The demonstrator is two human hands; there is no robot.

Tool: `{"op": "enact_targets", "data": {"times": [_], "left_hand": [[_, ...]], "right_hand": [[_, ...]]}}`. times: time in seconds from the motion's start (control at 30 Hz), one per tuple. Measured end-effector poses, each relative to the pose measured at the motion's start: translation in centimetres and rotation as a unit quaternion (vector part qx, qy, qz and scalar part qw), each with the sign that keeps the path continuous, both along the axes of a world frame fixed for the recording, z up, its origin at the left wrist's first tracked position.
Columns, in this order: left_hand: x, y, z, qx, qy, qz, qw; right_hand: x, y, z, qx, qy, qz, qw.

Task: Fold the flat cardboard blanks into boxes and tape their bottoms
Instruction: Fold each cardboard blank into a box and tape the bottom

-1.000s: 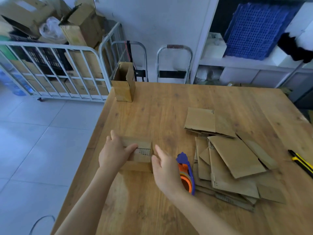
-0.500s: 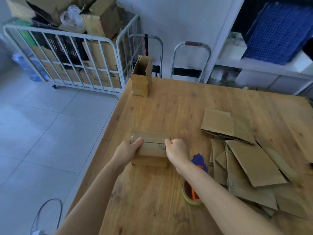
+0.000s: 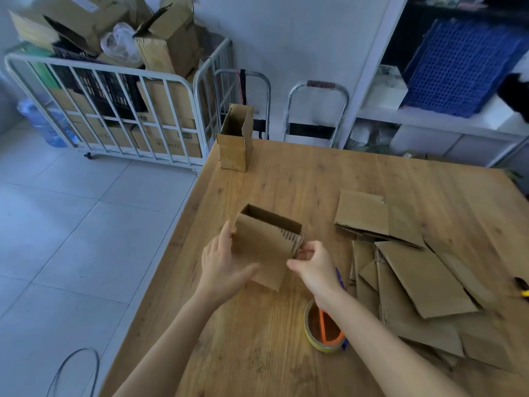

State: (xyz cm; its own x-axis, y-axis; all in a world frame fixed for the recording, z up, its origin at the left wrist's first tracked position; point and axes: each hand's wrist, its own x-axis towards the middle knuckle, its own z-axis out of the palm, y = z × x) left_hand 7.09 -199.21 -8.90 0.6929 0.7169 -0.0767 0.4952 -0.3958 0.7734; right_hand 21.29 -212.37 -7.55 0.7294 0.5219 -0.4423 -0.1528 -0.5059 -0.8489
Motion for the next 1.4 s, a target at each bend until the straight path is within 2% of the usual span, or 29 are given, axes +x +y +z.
{"op": "enact_targets", "data": {"times": [0.07,0.13,0.27,0.4,0.47,0.6,0.73,0.83,1.0,1.1,1.23,1.4], "left_hand": [[0.0,-0.6,-1.2,0.071,0.042,-0.024,0.996],[-0.3,-1.2,-2.1,0.106,0.064,-0.023,0.992],[-1.1,-1.8,-2.6,0.113,0.085,0.001,0.990],[-1.6,-1.3,-2.2,0.164,0.093,-0.009,0.982],[-1.6,-0.8,-1.9,0.176,0.110,-0.015,0.978],[-0.8,-0.1,-1.0,0.182,0.150,-0.032,0.971],[0.5,0.9,-0.3,0.201,0.170,-0.048,0.964],[1.9,2.0,0.1,0.217,0.172,-0.079,0.958],[4.6,4.8,0.8,0.213,0.169,-0.148,0.951],[6.9,6.8,1.4,0.249,0.181,-0.174,0.935],[10.0,10.5,1.7,0.300,0.213,-0.161,0.916],[13.3,15.1,2.1,0.350,0.225,-0.166,0.894]], "right_hand": [[-0.7,-0.7,-0.8,-0.015,-0.051,0.037,0.998],[-1.4,-1.2,-1.3,-0.031,-0.104,0.083,0.991],[-2.2,-2.0,-1.8,-0.058,-0.199,0.135,0.969],[-1.2,-2.4,-1.0,-0.032,-0.270,0.109,0.956],[-0.6,-2.1,-0.6,-0.020,-0.303,0.161,0.939],[0.0,-0.8,-0.2,-0.006,-0.334,0.260,0.906],[-0.6,0.4,-0.4,-0.009,-0.357,0.294,0.886],[-0.9,1.5,-0.7,-0.011,-0.382,0.275,0.882],[0.7,4.4,-1.6,-0.046,-0.440,0.175,0.880],[2.3,6.7,-1.5,-0.079,-0.414,0.133,0.897],[5.5,11.0,-1.3,-0.108,-0.386,0.080,0.913],[10.2,16.5,-1.3,-0.123,-0.396,0.053,0.909]]}}
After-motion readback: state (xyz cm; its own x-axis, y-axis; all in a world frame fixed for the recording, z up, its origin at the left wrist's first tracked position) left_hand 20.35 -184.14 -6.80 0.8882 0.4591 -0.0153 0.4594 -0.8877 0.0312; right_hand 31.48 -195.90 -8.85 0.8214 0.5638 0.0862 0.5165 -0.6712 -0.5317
